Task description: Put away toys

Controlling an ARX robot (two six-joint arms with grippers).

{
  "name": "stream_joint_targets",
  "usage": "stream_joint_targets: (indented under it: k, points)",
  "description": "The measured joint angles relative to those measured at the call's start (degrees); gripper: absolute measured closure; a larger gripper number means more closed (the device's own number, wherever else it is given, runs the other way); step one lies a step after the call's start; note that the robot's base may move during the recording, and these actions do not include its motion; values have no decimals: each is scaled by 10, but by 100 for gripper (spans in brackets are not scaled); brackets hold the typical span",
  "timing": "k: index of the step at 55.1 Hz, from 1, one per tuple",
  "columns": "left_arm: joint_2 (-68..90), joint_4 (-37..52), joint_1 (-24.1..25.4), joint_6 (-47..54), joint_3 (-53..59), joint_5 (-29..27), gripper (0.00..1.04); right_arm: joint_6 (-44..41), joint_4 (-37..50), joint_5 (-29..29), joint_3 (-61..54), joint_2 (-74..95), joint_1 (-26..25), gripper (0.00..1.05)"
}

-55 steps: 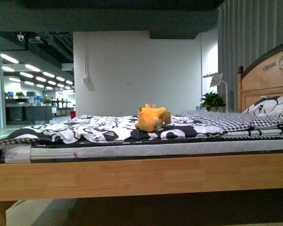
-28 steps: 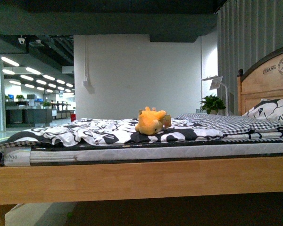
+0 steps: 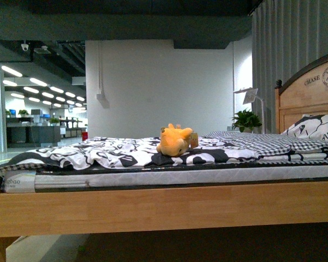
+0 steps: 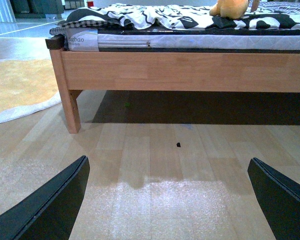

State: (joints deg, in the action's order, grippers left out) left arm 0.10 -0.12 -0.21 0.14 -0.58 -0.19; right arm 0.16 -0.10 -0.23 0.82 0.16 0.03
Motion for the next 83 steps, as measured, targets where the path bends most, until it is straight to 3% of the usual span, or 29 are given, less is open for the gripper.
stream_joint_targets:
  k: [83]
  points:
    - [0, 0, 0, 0, 0, 0, 6, 0, 0, 1, 0, 0, 0, 7]
